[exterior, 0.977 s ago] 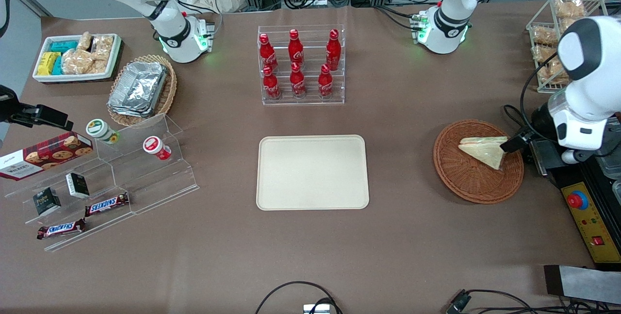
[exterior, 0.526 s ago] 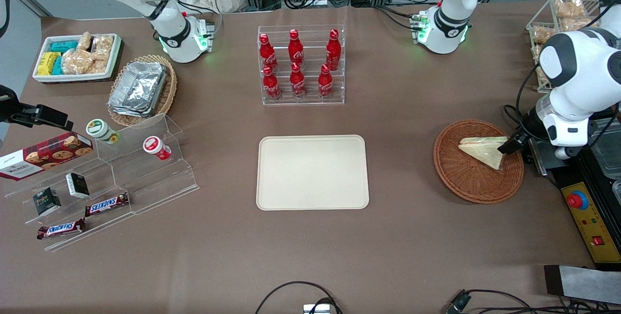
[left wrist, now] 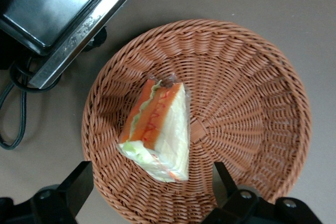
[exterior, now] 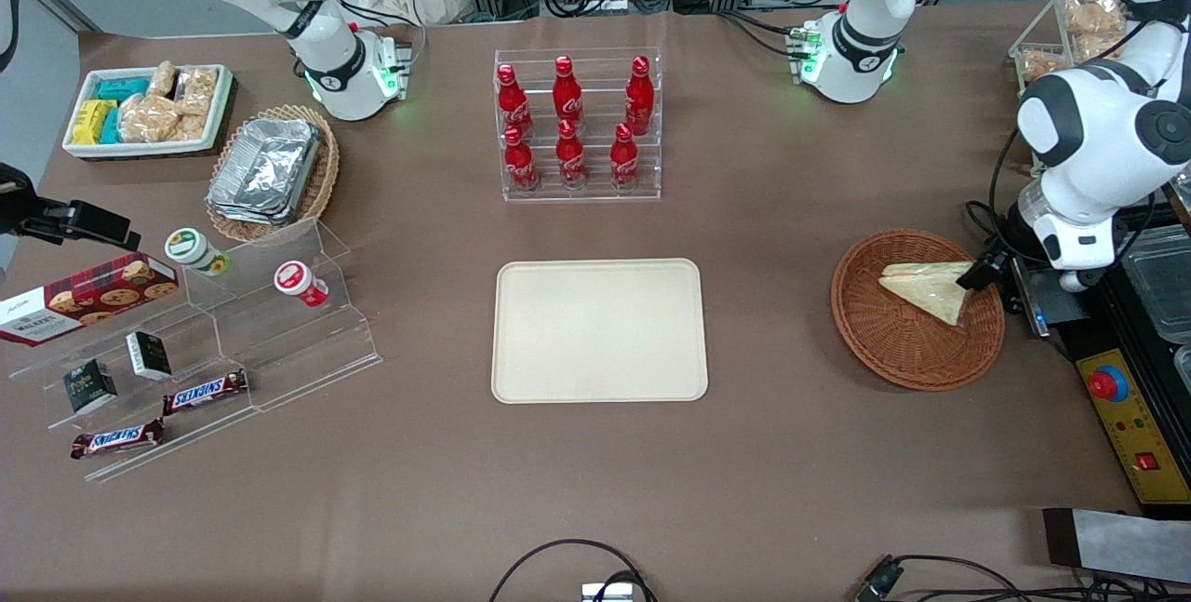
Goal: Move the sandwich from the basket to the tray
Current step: 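Lower the left gripper and close it on the wrapped sandwich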
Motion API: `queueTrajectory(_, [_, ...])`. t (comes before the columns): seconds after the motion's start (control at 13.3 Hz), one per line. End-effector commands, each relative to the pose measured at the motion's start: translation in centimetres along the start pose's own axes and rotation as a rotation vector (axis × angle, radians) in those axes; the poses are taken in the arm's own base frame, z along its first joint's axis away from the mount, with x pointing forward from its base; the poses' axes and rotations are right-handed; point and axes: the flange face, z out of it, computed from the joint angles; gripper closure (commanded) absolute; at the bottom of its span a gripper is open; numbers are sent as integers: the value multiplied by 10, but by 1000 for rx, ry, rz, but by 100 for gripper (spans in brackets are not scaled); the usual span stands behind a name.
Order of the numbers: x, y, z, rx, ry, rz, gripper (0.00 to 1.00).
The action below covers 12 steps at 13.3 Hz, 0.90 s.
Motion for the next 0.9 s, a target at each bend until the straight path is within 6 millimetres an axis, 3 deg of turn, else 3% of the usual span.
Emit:
queueTrajectory(0.0, [-5, -12, 7, -12, 12, -32, 0])
queueTrajectory(0.83, [-1, -23, 50, -10, 36, -56, 0])
